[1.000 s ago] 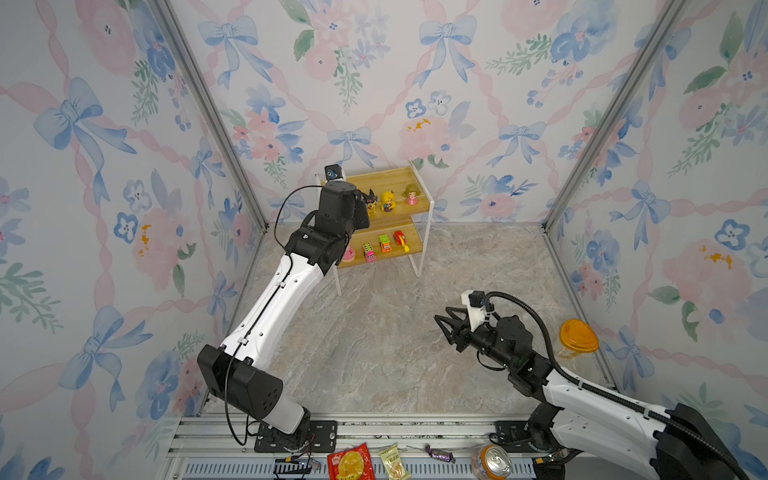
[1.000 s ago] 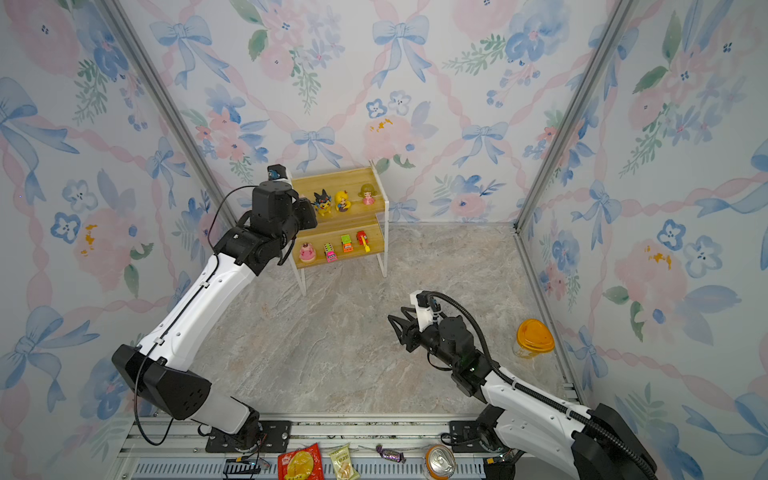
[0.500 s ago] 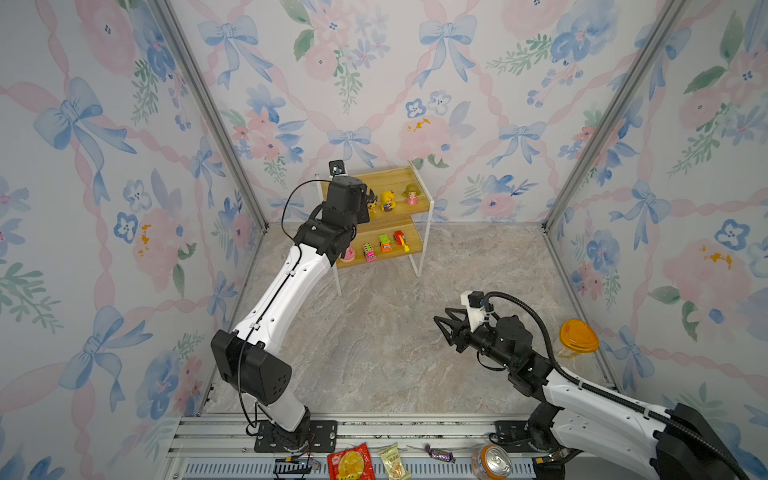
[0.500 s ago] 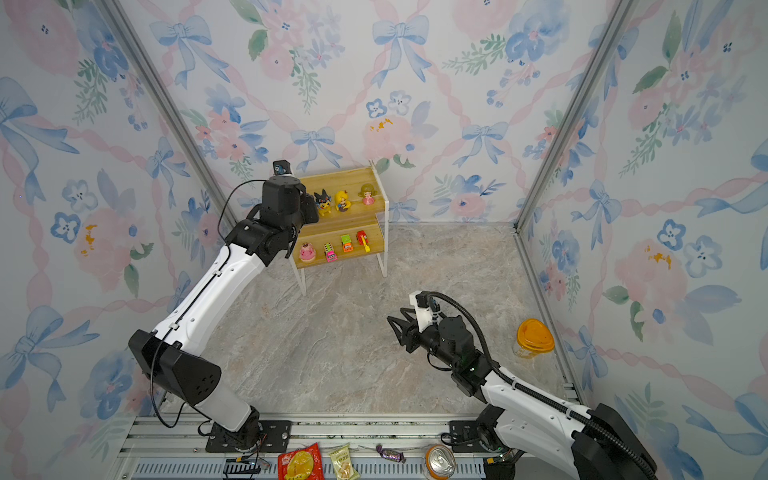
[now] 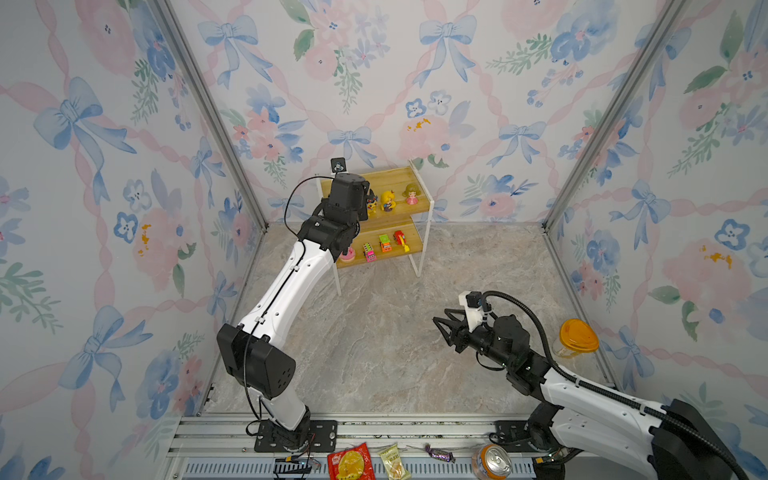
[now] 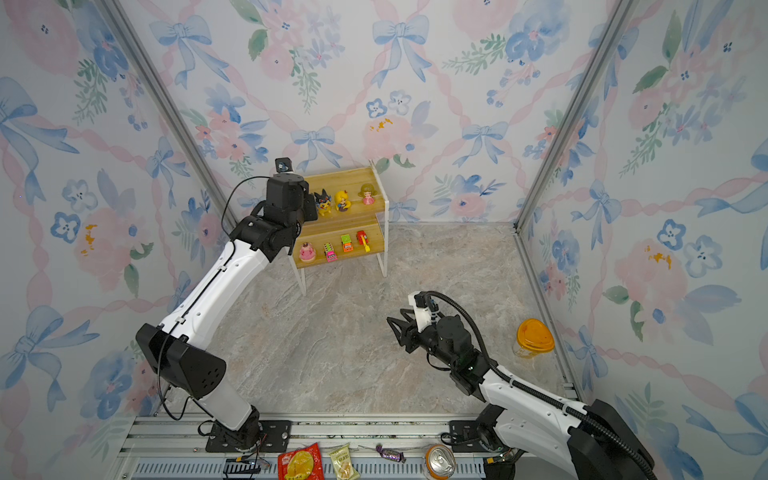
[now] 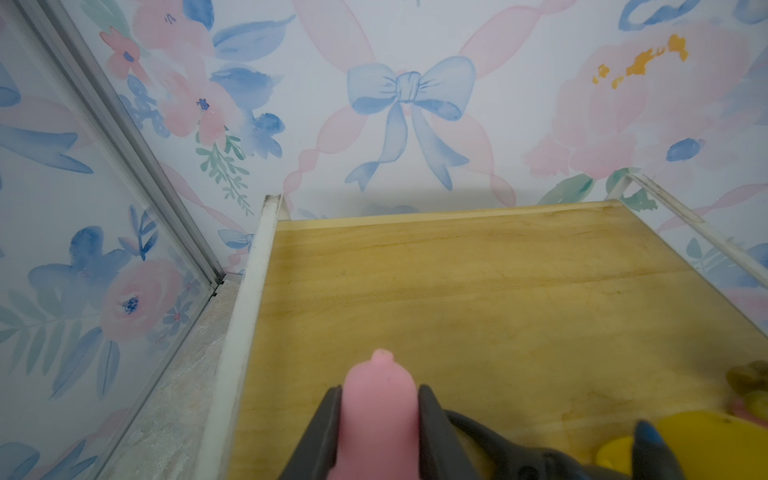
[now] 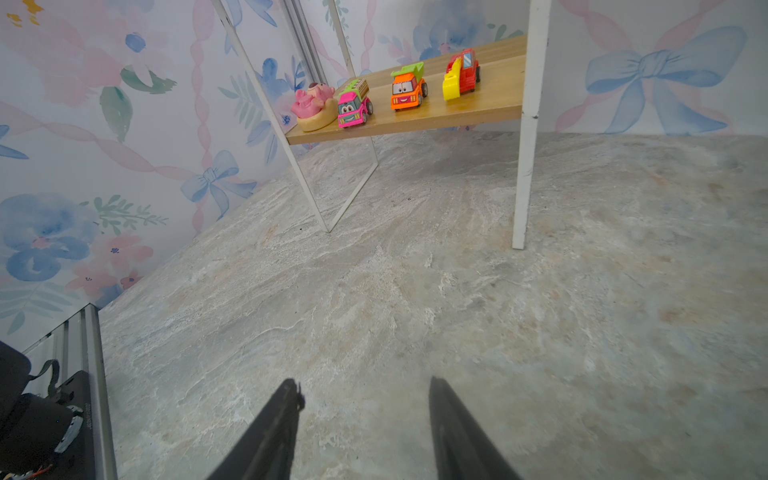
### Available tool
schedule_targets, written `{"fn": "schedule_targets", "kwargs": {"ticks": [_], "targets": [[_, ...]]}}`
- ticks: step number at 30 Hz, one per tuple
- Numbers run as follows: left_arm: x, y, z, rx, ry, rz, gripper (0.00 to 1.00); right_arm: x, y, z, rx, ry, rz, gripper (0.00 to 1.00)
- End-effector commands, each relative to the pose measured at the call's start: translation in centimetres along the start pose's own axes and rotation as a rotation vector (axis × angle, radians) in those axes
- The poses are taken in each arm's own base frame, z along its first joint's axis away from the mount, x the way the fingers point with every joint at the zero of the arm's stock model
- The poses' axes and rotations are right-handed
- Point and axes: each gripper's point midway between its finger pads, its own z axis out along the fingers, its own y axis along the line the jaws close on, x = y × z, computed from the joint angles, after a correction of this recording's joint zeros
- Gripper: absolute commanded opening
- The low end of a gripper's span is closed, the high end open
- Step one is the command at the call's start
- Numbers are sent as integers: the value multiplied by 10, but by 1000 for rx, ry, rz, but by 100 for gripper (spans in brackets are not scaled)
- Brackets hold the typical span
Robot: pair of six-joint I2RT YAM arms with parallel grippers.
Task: Place and organize the plastic toys onto the shelf
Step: 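Lower the pig onto the top shelf and open the left gripper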
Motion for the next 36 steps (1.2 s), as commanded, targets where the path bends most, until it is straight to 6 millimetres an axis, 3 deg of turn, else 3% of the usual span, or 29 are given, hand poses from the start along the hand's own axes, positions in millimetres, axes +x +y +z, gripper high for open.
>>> {"fn": "schedule_targets", "kwargs": {"ticks": [1, 11, 22, 32, 36], "targets": [[2, 1, 2, -22, 9, 32, 32, 3, -2, 0, -2, 5, 12, 53], [6, -1, 4, -20, 19, 29, 39, 3, -4, 0, 1, 4, 15, 53], [-16, 1, -7, -7, -26, 4, 47, 4, -3, 2, -6, 7, 18, 54], [-42, 10, -32, 11, -88, -30, 61, 4, -2, 4, -12, 12, 14, 54], [-43, 24, -47, 7, -101, -45, 77, 1, -6, 1, 15, 7, -14, 56]]}}
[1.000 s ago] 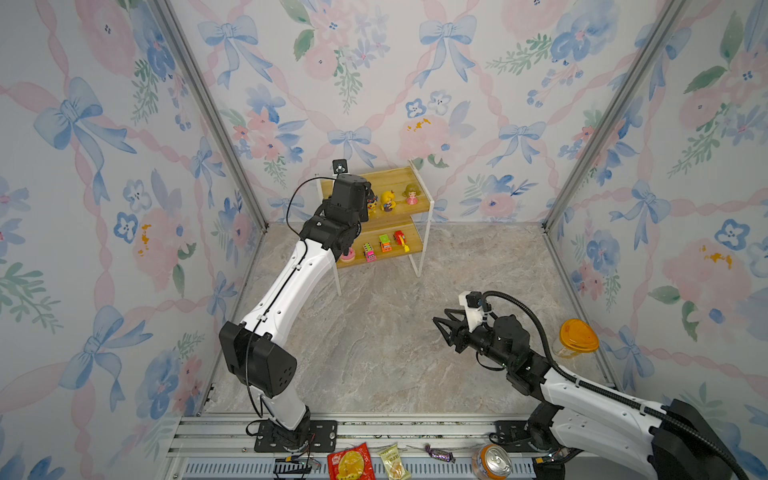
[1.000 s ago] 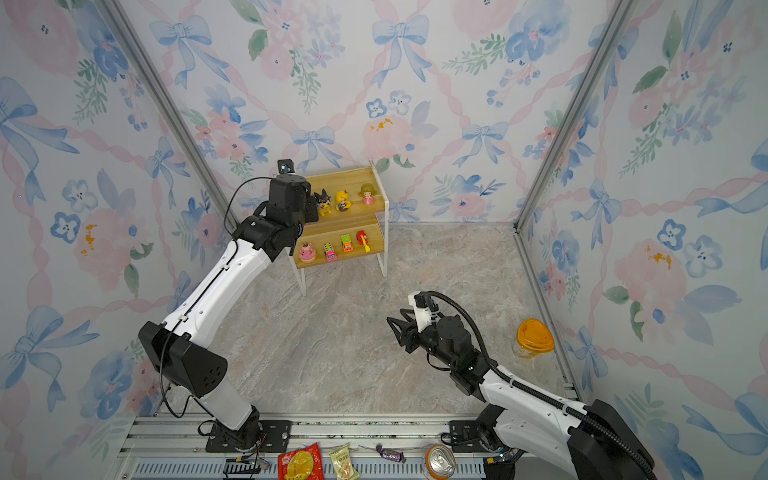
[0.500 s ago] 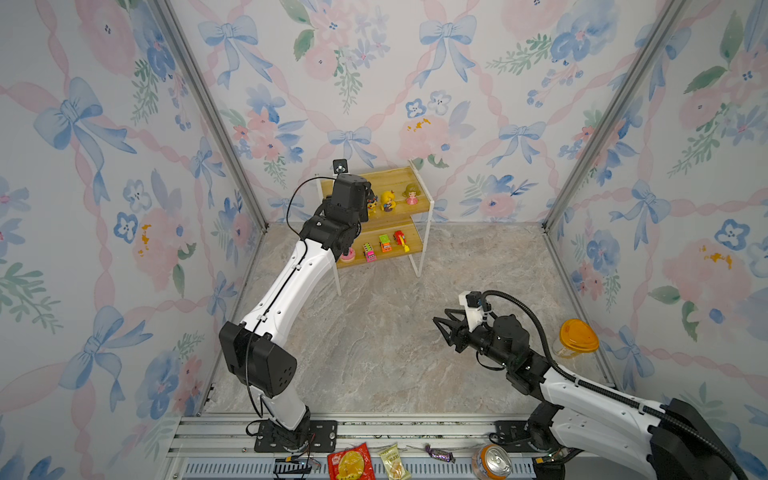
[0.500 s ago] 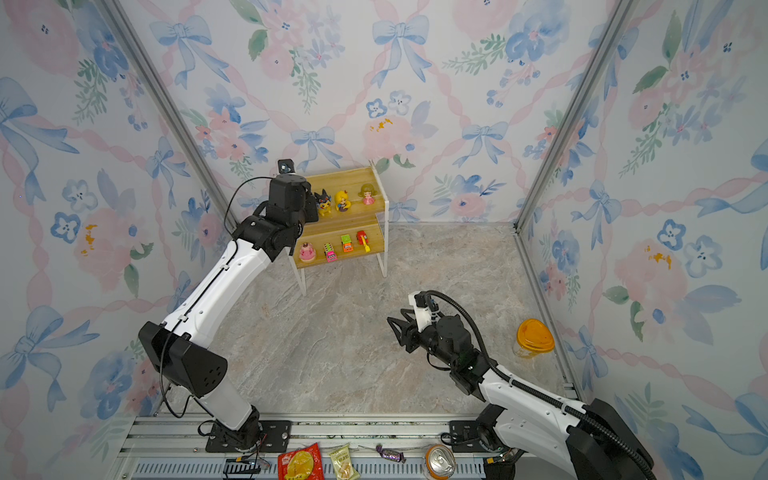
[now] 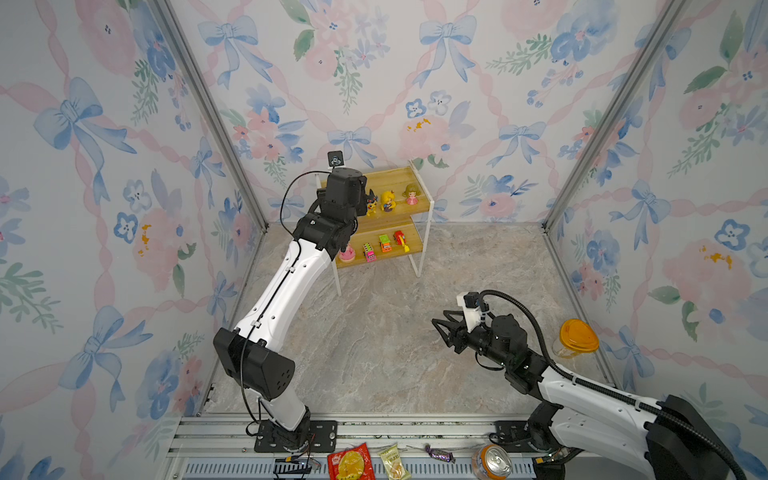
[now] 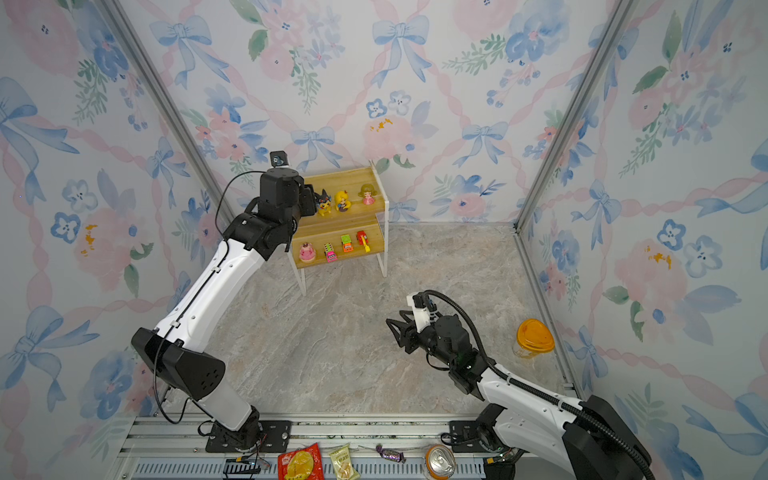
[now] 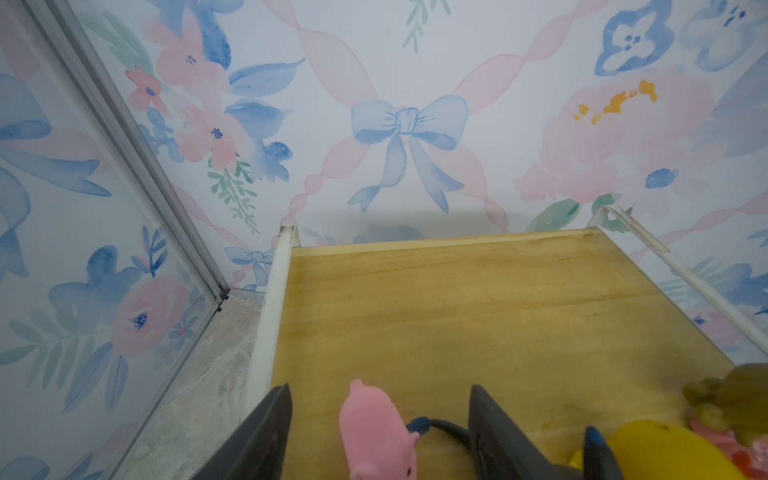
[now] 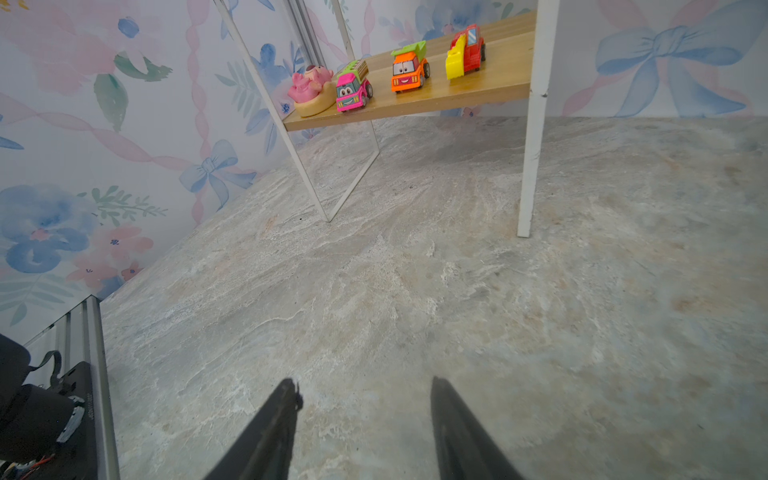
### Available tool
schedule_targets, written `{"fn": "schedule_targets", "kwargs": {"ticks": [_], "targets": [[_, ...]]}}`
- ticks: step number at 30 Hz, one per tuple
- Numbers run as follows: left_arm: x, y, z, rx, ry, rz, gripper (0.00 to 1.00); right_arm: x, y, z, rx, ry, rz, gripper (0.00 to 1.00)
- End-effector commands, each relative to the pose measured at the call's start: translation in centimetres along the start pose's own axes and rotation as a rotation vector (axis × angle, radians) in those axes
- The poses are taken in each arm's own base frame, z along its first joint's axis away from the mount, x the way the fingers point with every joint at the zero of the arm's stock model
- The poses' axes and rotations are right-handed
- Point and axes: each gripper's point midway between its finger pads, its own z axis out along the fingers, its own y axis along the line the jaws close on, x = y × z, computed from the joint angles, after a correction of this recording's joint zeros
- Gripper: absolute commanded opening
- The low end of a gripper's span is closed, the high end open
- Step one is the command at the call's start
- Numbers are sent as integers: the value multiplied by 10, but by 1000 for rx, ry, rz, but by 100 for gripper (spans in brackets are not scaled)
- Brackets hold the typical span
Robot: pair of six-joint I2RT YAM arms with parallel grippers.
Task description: Place and organize the plastic toys onto the shelf
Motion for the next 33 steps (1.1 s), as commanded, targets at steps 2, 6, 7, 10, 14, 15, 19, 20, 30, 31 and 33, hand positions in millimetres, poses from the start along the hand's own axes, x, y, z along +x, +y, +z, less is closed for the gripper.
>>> {"fn": "schedule_targets", "kwargs": {"ticks": [2, 6, 7, 10, 14, 15, 19, 20, 30, 31, 33], "targets": [[-13, 28, -30, -8, -43, -44, 92, -13, -11, -9, 62, -36, -51, 64], [22, 62, -32, 15, -72, -102, 98, -32, -42, -34, 266, -96, -132, 90], [28, 73, -36, 22, -108, -133, 98, -37, -52, -42, 322, -112, -140, 94], [69, 102, -42, 51, -214, -204, 98, -47, -94, -72, 533, -160, -138, 98], [150, 127, -36, 8, -264, -163, 98, -43, -158, -108, 801, -201, -82, 97], [169, 132, -32, -11, -256, -136, 98, -38, -175, -114, 856, -204, -57, 97], [229, 149, -11, -100, -182, -56, 98, -45, -216, -131, 1006, -239, -58, 97], [242, 155, -5, -135, -153, -39, 98, -43, -225, -133, 1054, -234, -83, 97], [291, 146, 21, -70, -142, 69, 98, -4, -280, -74, 1018, -138, -151, 97], [292, 145, 18, -72, -142, 72, 98, -3, -278, -69, 1018, -106, -170, 97], [301, 150, 8, -24, -168, 37, 98, -1, -286, -69, 1008, -58, -118, 97]]}}
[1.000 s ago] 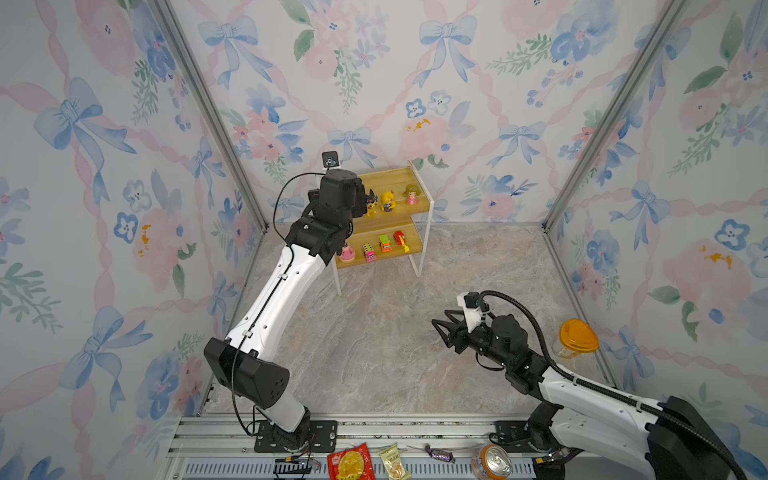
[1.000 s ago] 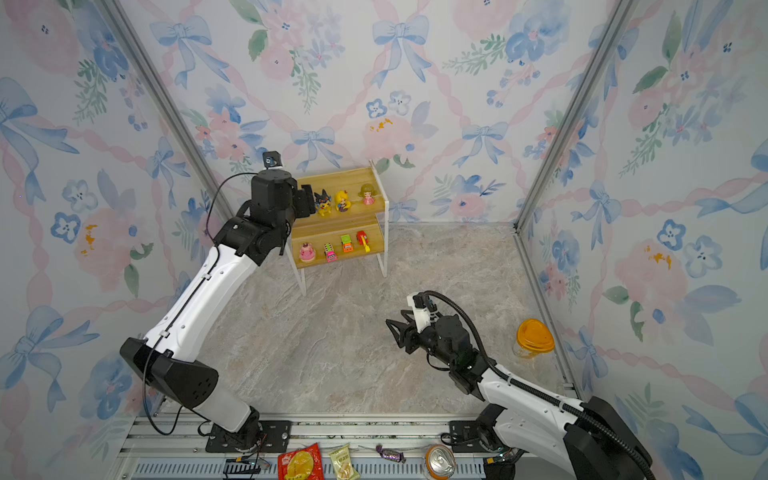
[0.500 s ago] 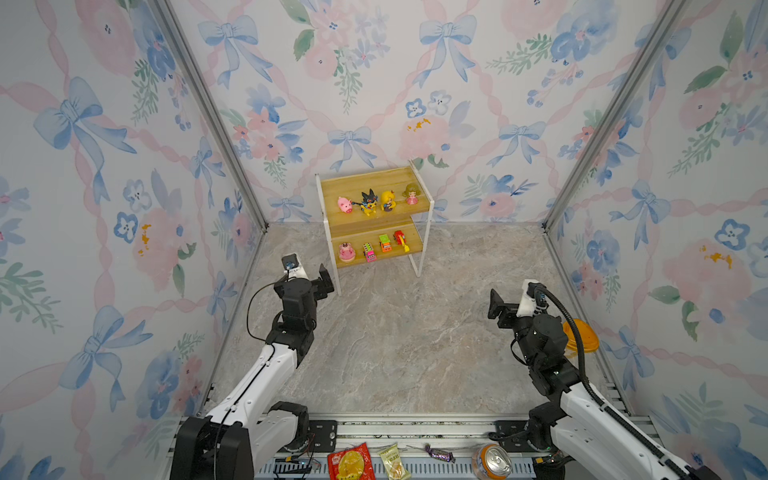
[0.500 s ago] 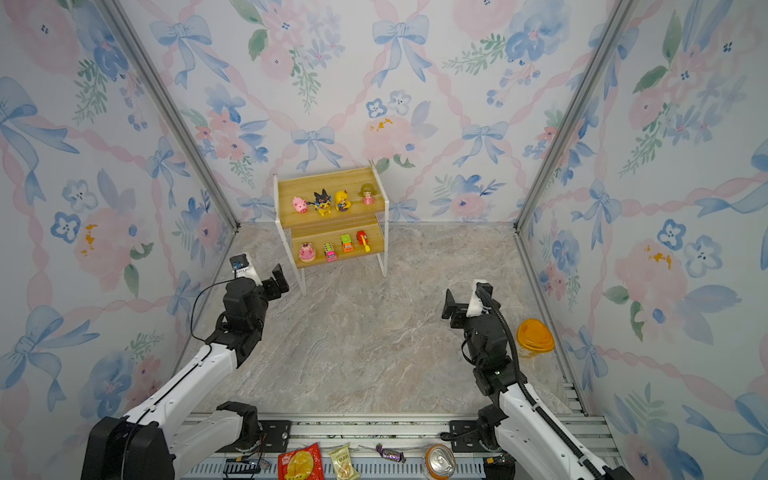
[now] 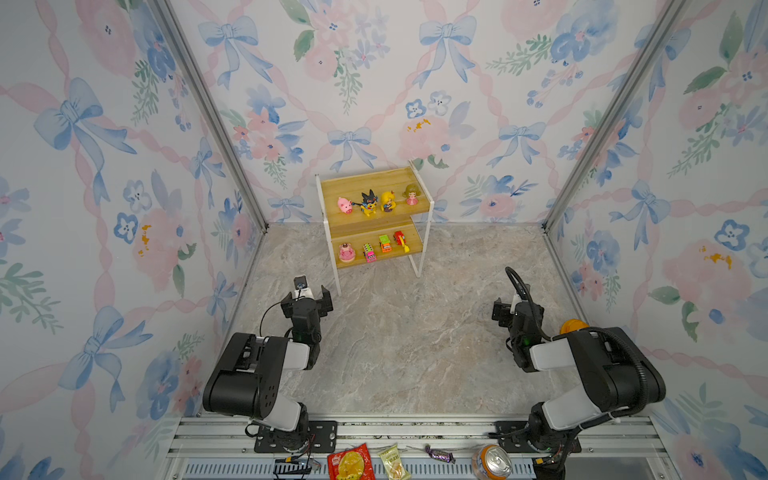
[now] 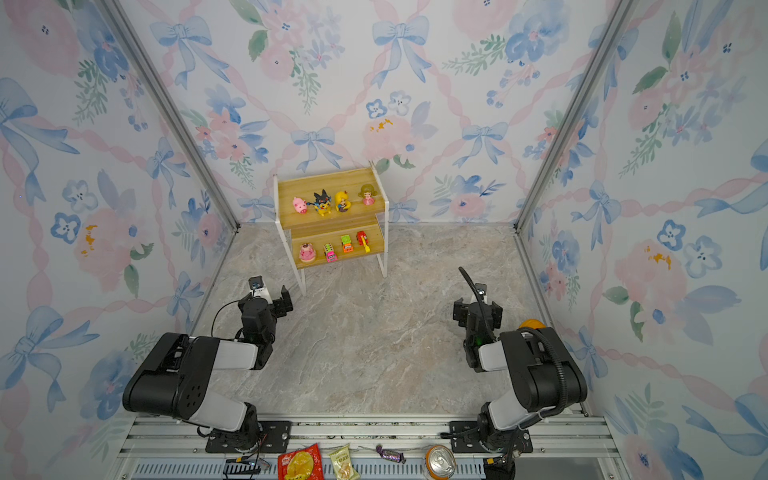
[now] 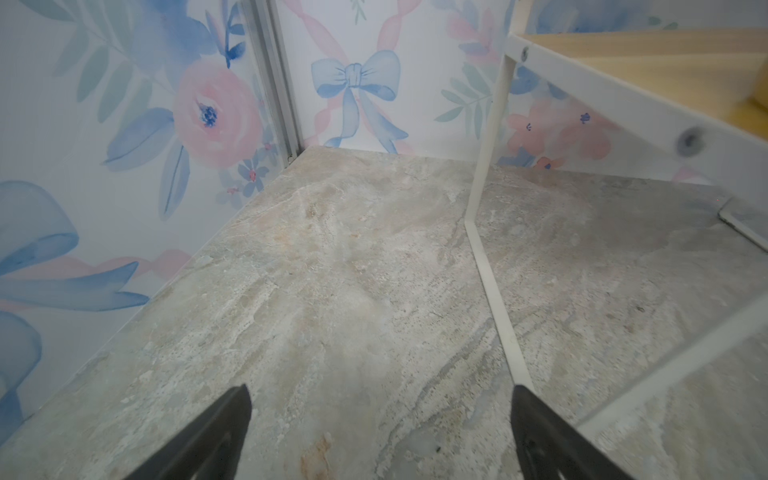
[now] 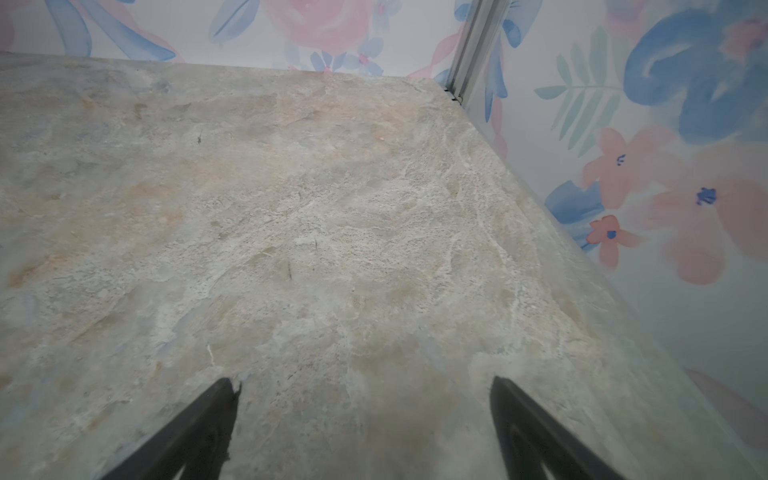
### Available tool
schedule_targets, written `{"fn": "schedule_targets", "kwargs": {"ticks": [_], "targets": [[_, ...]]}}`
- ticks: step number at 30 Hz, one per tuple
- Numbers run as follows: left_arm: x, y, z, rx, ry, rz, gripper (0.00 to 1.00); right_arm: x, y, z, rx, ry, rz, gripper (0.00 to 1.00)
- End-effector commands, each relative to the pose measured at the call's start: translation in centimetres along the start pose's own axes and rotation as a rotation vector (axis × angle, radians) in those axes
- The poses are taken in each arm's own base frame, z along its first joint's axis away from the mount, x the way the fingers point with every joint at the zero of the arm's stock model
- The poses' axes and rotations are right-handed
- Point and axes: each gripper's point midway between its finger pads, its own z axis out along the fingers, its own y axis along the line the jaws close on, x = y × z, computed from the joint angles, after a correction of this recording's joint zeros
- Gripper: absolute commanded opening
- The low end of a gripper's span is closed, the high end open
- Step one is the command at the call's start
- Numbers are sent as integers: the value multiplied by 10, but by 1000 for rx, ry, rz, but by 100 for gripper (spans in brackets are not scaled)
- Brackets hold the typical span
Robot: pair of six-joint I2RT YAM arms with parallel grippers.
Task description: Place and organize the plastic toys onto the shelf
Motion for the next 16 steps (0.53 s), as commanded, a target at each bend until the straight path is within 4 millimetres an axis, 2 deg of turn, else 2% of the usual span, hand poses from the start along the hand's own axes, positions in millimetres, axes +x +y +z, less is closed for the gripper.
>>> {"fn": "schedule_targets", "kwargs": {"ticks": [1, 3, 8, 10, 16], "targets": [[-23, -1, -19, 67, -185, -20, 98, -40, 1, 11, -32, -81, 39, 98], [-17, -1, -14, 51, -131, -18, 98, -39, -1, 12, -57, -75, 64, 97], [-21, -1, -17, 56, -167, -20, 98, -40, 2, 10, -43, -84, 44, 97], [-21, -1, -18, 53, -167, -18, 98, -40, 8, 11, -79, -81, 31, 97], [-22, -3, -18, 53, -169, -7, 98, -40, 9, 13, -123, -70, 49, 97]]}}
